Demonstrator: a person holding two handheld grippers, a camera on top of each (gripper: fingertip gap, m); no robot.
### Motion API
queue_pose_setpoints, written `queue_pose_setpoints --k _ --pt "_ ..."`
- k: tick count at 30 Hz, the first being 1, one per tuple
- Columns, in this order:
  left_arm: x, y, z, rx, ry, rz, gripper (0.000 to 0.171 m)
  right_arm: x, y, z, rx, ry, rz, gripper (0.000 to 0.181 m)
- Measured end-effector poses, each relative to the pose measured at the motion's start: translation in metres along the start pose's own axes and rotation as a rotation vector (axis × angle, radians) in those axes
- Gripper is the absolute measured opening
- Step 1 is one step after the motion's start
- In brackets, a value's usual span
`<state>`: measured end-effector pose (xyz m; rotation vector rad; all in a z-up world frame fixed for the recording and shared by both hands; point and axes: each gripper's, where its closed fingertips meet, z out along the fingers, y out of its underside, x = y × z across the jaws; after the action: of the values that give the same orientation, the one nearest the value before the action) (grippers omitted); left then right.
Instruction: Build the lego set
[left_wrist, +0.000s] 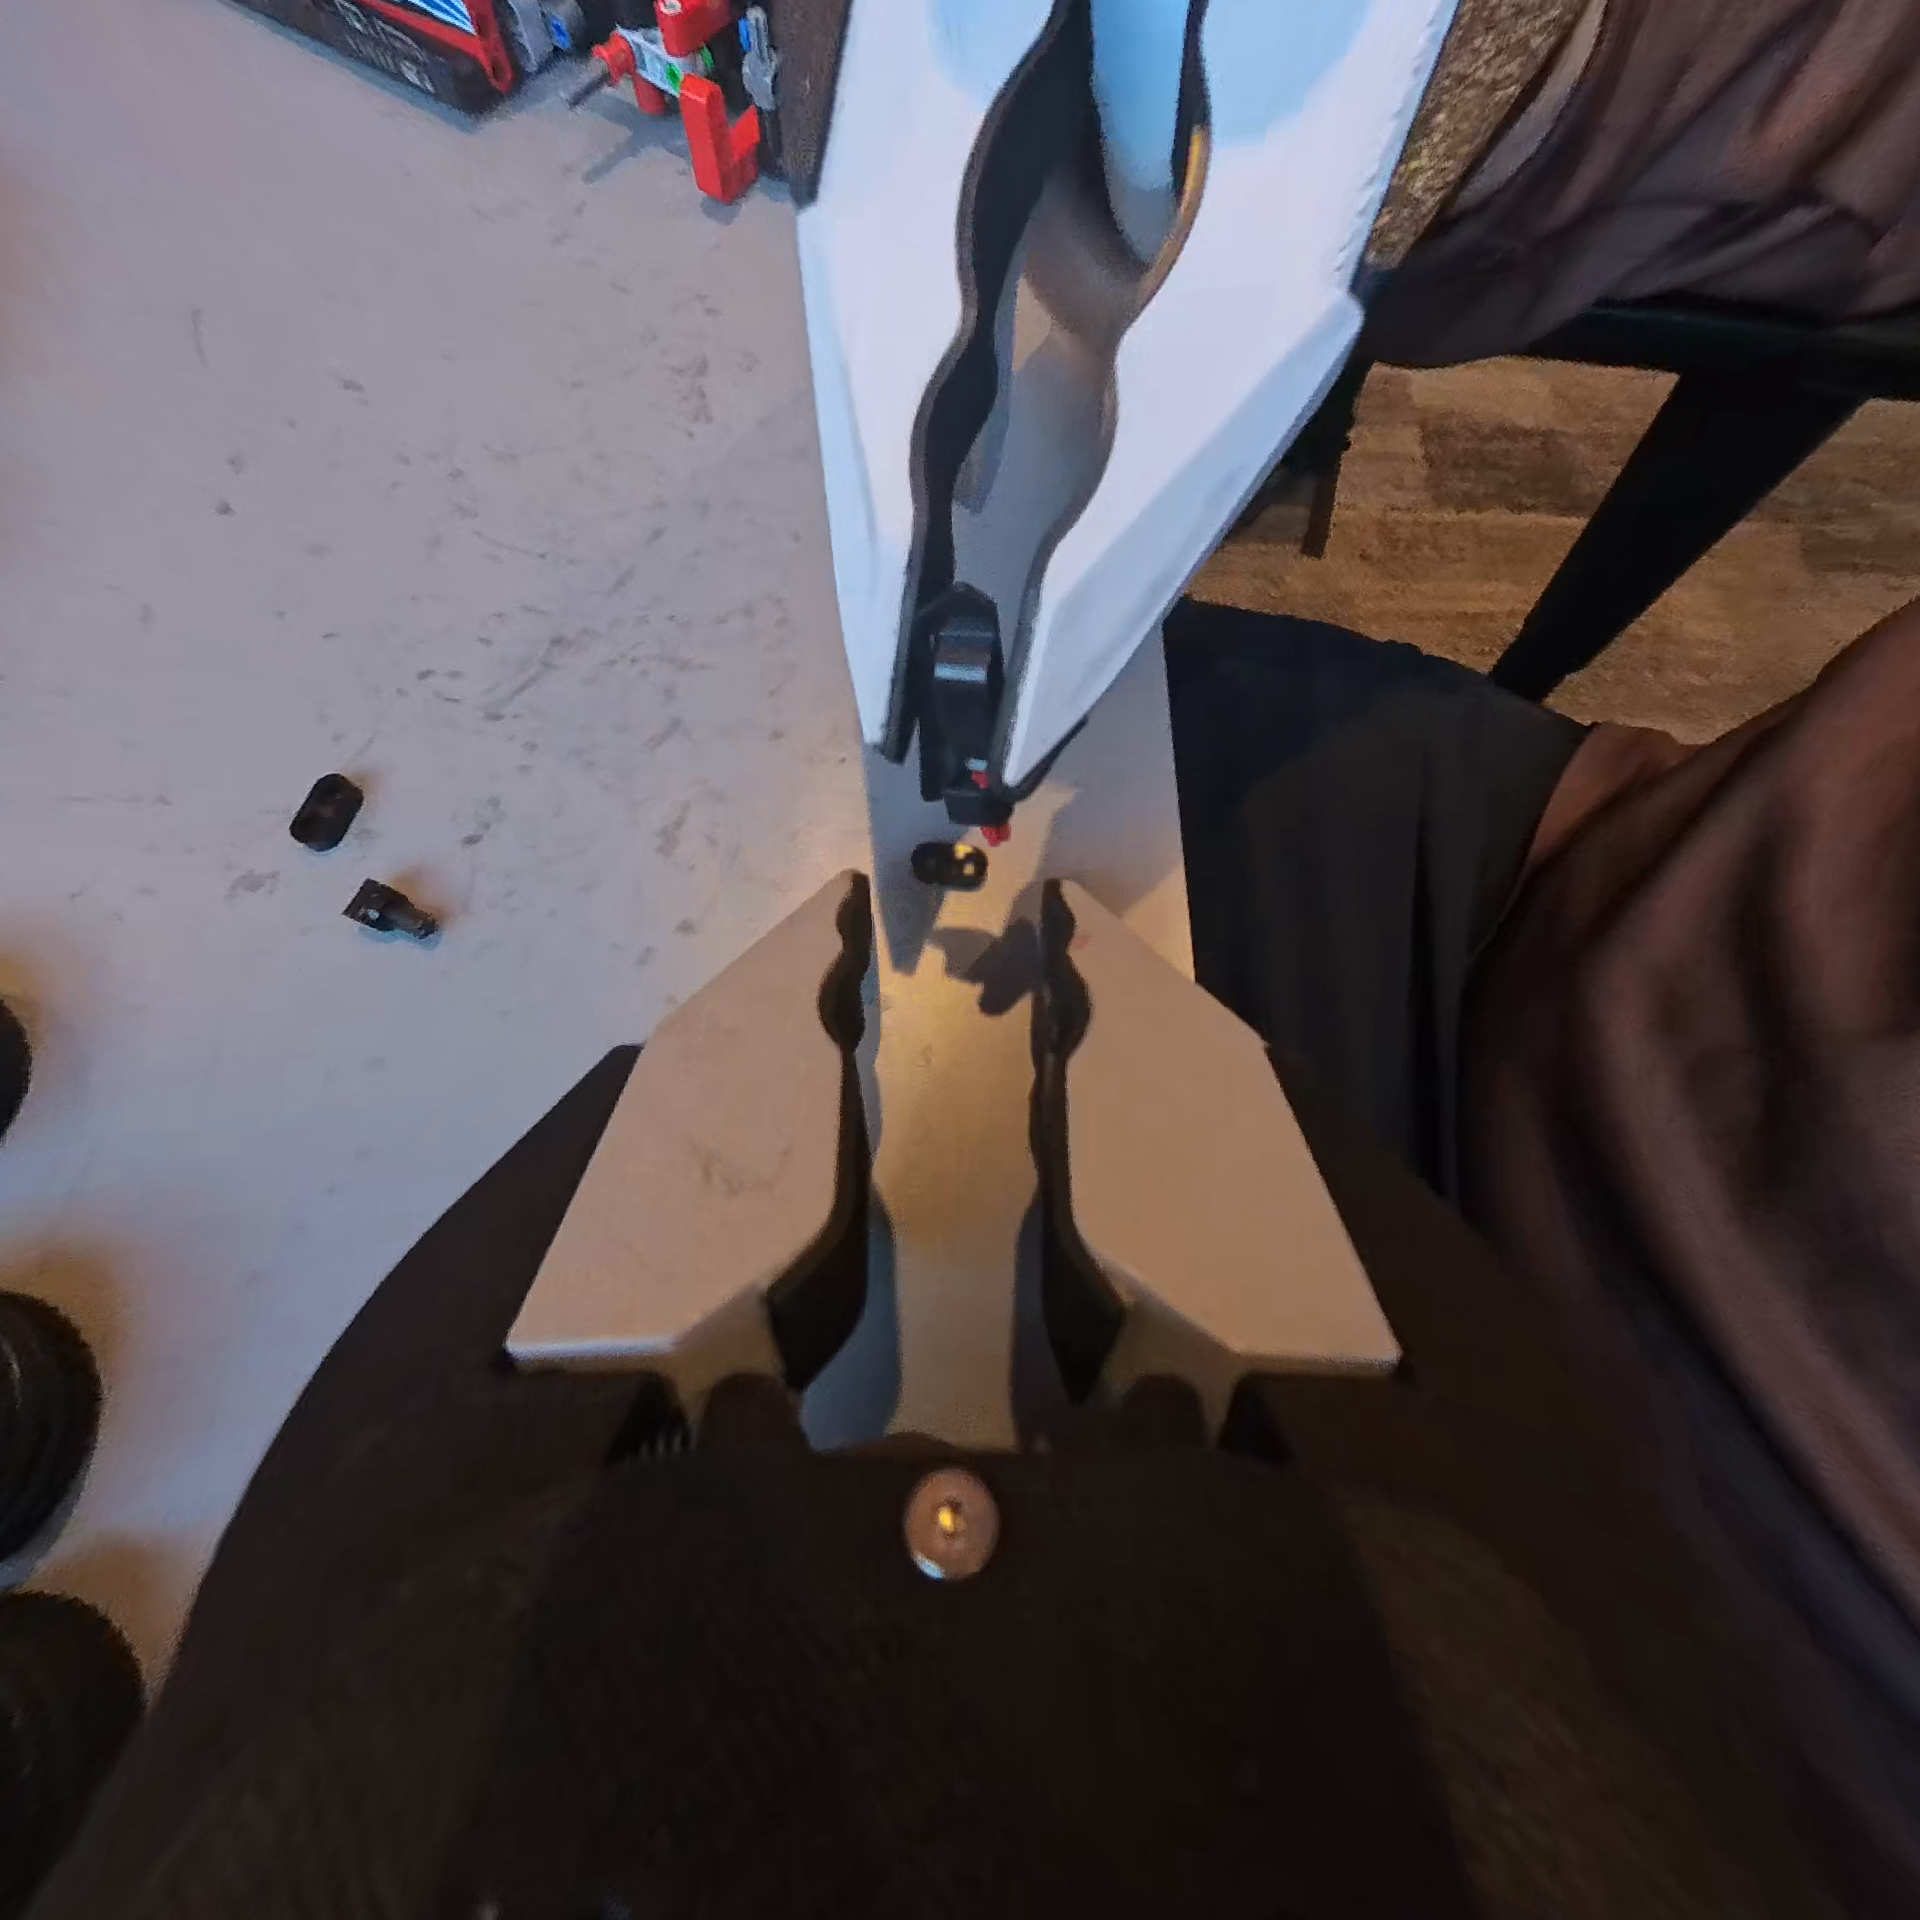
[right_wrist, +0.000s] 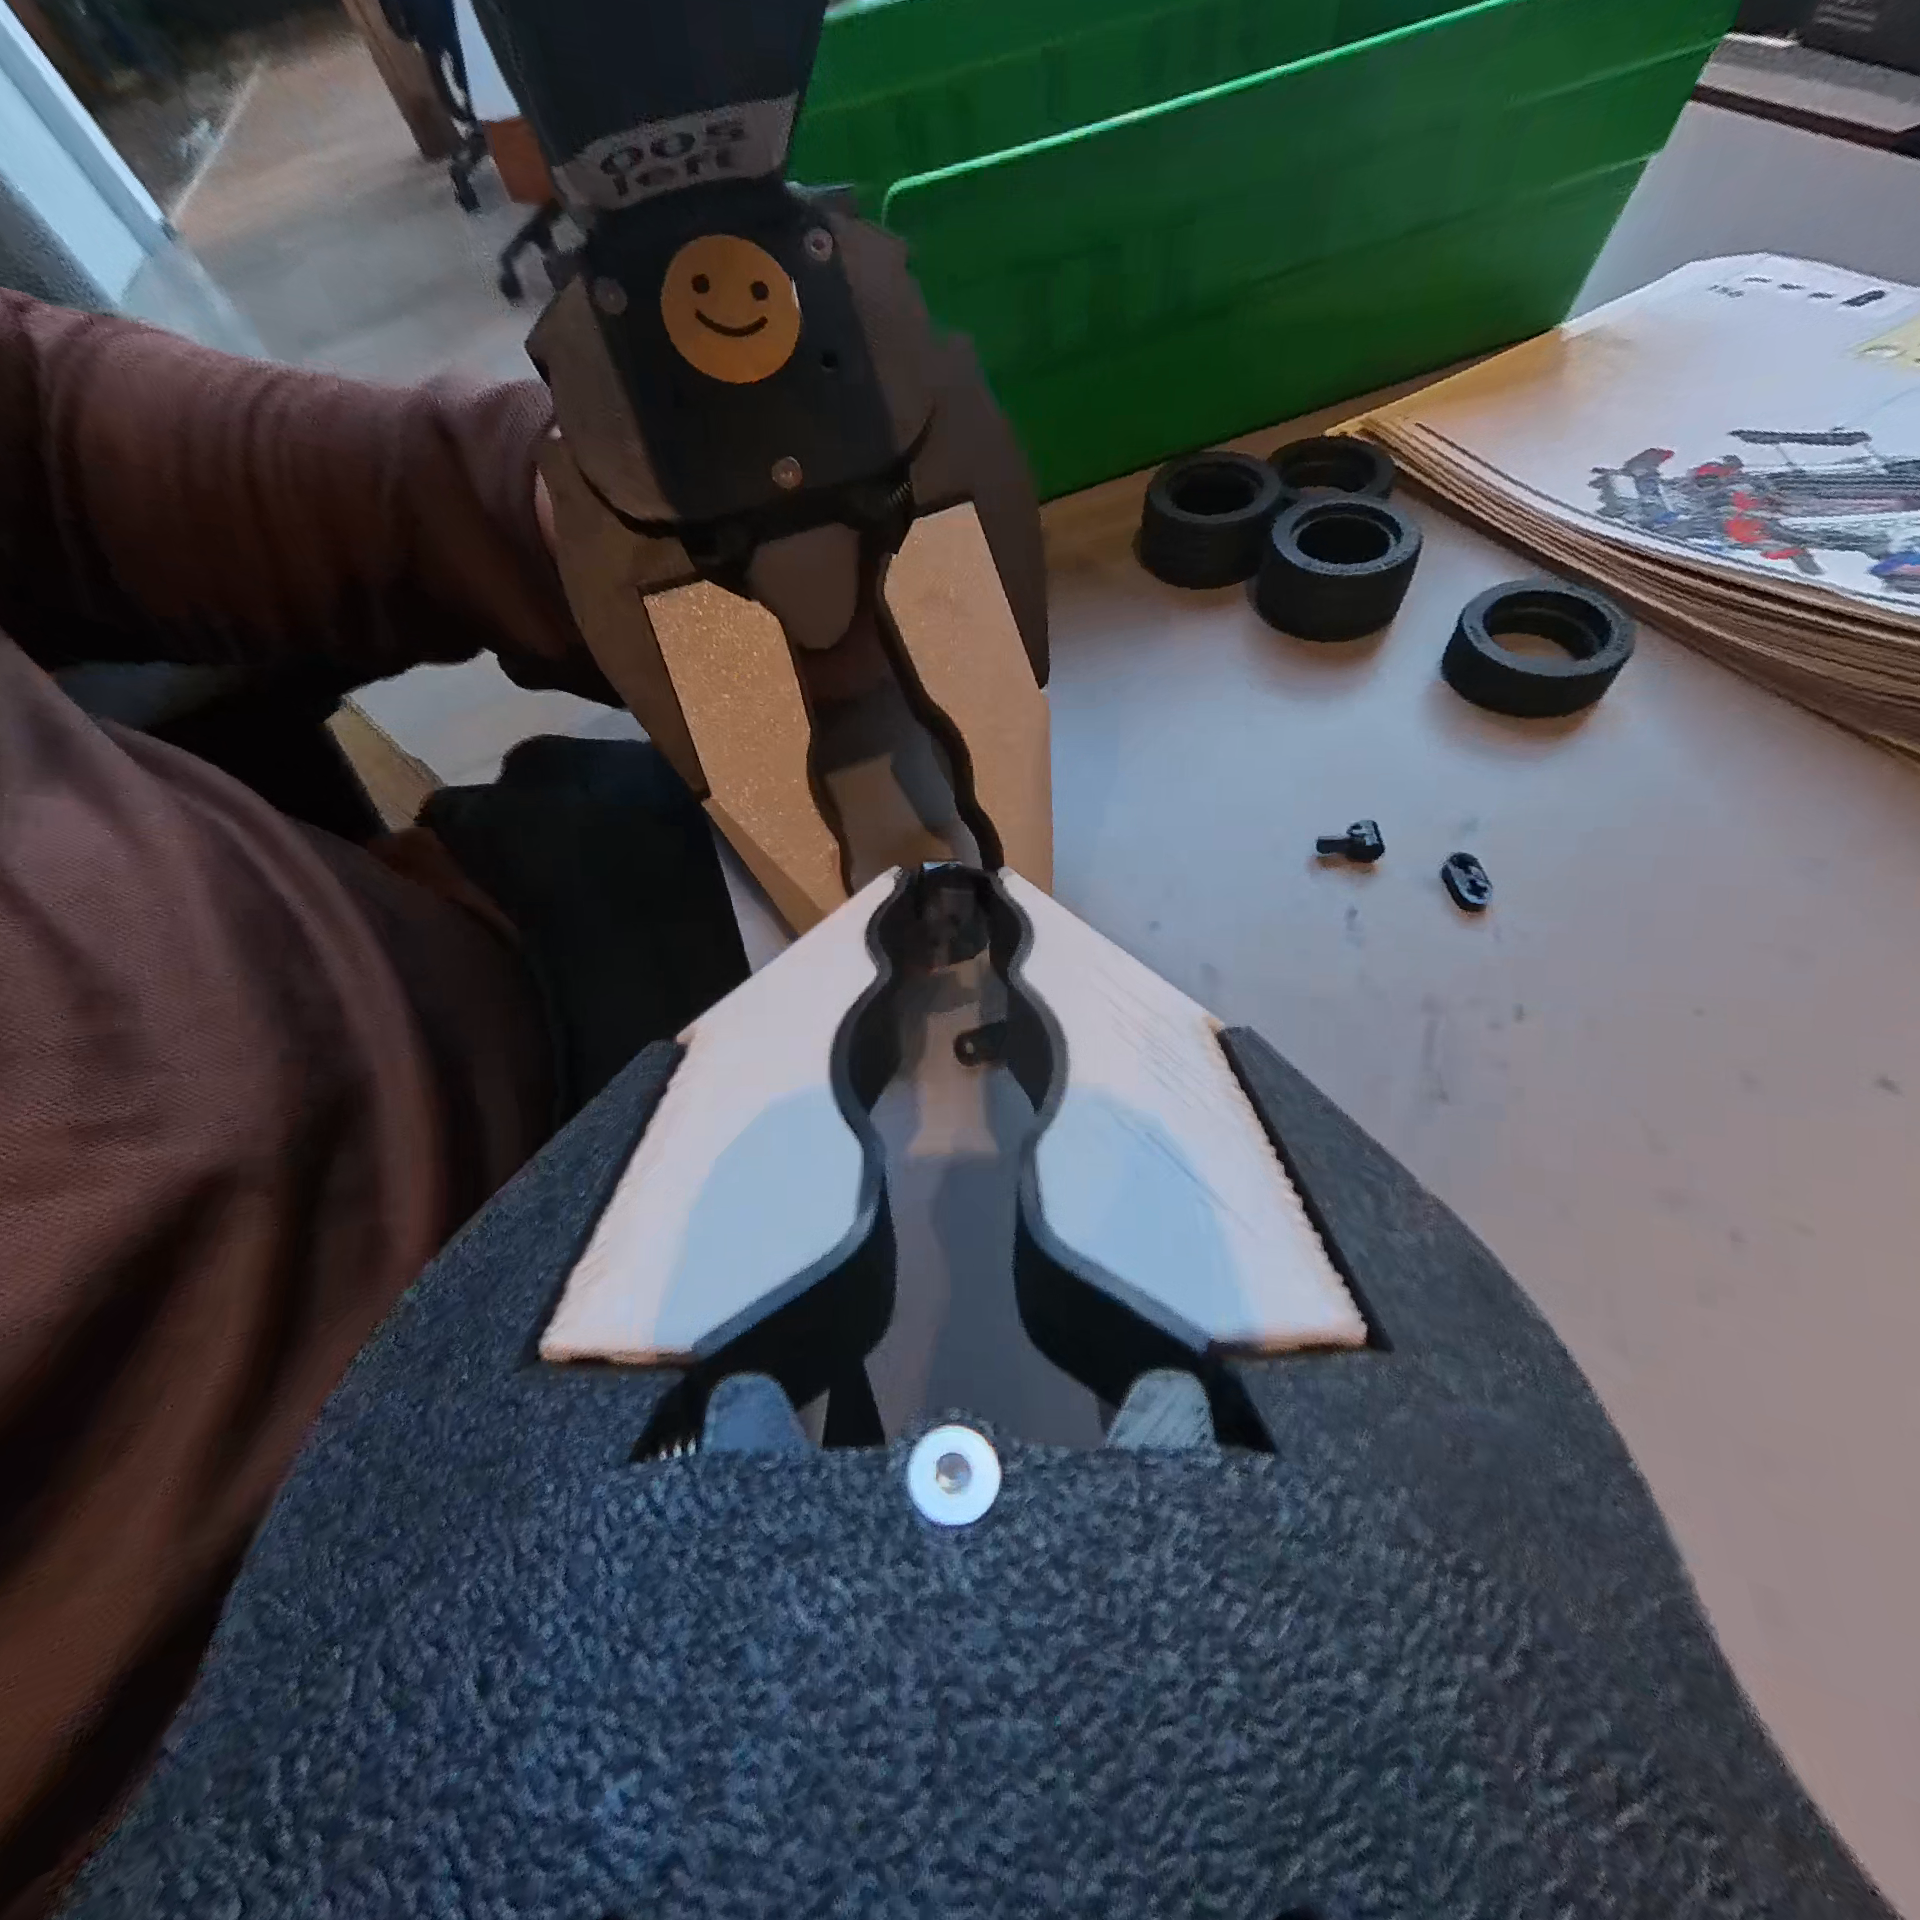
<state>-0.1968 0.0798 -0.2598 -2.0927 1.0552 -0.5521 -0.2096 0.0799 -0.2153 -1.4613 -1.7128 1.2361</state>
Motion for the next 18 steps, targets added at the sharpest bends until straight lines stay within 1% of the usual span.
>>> queue_pose_setpoints --k 5,8,12,18 --pt "0.009 -0.014 -0.005 0.094 0.040 -0.076 0.023 -0.003 -0.012 -0.004 0.098 -0.056 0.087 0.013" --pt "0.013 -0.024 -0.008 0.157 0.070 -0.104 0.018 -0.002 -0.014 -0.006 0.118 -0.067 0.119 0.013" --pt "0.010 -0.025 -0.009 0.170 0.065 -0.132 0.007 -0.004 -0.014 -0.005 0.120 -0.061 0.108 0.013" --pt "0.007 -0.024 -0.008 0.165 0.029 -0.123 0.005 -0.002 -0.011 -0.007 0.104 -0.042 0.101 0.014"
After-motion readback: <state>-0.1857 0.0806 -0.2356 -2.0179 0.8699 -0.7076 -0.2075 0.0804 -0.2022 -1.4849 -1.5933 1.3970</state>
